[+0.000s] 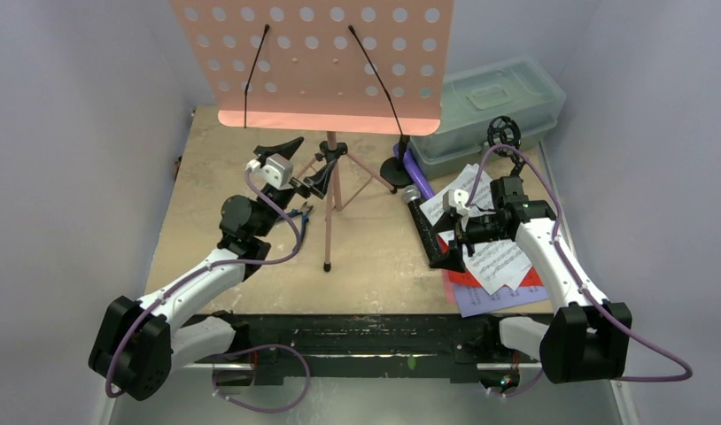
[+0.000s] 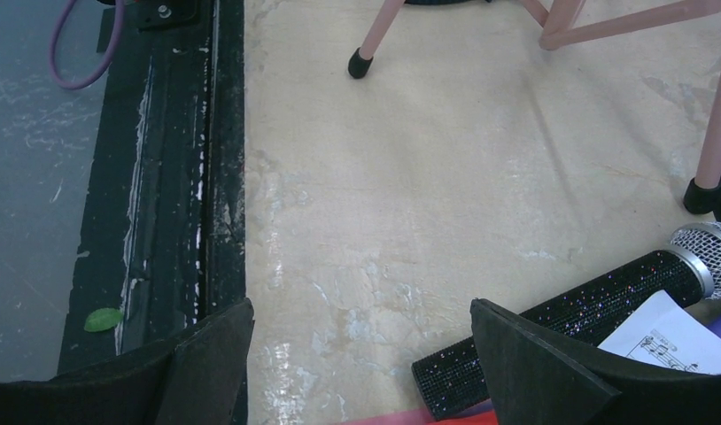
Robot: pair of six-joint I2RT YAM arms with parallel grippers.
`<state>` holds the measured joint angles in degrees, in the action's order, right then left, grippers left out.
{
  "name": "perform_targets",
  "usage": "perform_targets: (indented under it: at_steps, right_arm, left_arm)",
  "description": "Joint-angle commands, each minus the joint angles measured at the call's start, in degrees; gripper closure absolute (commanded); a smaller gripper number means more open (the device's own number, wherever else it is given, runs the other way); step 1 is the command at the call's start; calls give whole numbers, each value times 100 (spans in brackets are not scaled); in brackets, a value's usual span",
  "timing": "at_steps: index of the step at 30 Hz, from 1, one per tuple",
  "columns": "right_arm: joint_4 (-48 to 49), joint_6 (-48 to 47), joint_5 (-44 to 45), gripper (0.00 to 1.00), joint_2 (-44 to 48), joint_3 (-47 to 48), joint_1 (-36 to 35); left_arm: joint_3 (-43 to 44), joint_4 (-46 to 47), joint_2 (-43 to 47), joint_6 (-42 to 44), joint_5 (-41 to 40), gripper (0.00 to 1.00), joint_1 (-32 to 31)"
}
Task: Pack up the instrument practice props
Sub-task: Place the music stand at the center of the board.
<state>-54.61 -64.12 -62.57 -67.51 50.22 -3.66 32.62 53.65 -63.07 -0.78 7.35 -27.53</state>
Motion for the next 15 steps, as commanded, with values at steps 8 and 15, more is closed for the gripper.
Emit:
perform_targets:
  at_steps: [8, 15]
  right_arm:
    - [-199, -250, -168, 1, -70, 217, 25]
    - [-223, -268, -171, 1, -78, 218, 31]
  left_arm:
    - [412, 807, -548, -387, 378, 29, -32]
    - [646, 1031, -869, -739, 352, 41, -30]
